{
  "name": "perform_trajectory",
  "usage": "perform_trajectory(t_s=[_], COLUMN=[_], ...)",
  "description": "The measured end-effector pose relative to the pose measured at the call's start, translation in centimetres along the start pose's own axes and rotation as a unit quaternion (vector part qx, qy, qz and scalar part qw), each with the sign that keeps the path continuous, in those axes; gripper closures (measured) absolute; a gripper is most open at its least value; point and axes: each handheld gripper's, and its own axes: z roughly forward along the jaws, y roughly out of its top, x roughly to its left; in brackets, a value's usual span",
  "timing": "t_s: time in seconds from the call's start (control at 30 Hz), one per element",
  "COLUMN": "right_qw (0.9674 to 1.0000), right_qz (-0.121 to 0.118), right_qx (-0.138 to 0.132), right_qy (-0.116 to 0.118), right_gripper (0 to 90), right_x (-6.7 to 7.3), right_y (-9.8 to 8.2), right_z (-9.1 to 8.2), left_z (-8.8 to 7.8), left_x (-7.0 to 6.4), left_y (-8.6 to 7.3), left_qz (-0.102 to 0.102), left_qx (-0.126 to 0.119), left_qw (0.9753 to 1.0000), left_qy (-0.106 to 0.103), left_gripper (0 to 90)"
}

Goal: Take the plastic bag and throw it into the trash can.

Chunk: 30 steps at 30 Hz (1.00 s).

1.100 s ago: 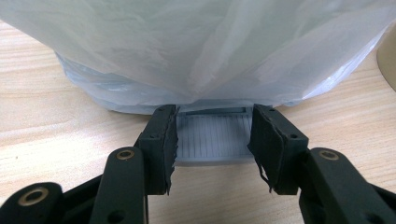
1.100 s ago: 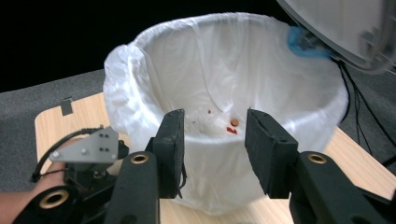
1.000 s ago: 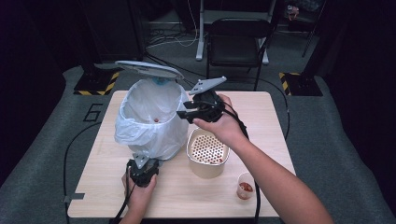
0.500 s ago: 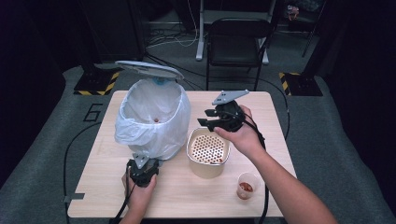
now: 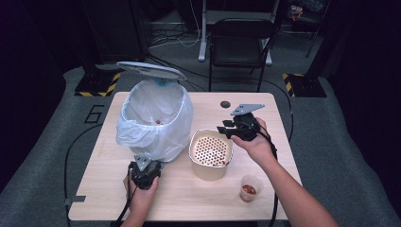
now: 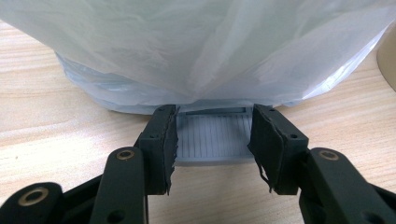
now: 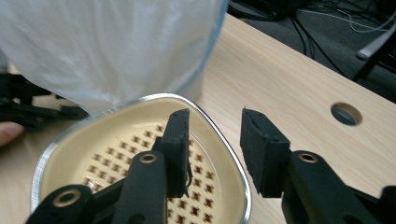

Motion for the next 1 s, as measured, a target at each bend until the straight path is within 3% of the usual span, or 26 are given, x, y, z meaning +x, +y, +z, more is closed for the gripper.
perform_trajectory(t_s=[0.3, 0.5, 1.0], right_qw=[0.9995, 0.9987, 0.998], right_qz=[0.025, 0.039, 0.05], right_qx=[0.018, 0.032, 0.033], right_qy=[-0.009, 0.009, 0.022], right_gripper=[67.8, 73.6, 79.0], right_x=[-1.8, -2.5, -2.6], right_y=[-2.9, -4.2, -4.7], right_z=[1.1, 1.9, 2.4], left_z=[0.0, 0.0, 0.0], left_x=[0.0, 0.0, 0.0], left_y=[0.0, 0.0, 0.0], left_qz=[-0.002, 0.0, 0.0], left_qx=[-0.002, 0.0, 0.0], left_qw=[1.0, 1.0, 1.0], left_qy=[0.001, 0.0, 0.0], left_gripper=[51.4, 51.4, 51.4])
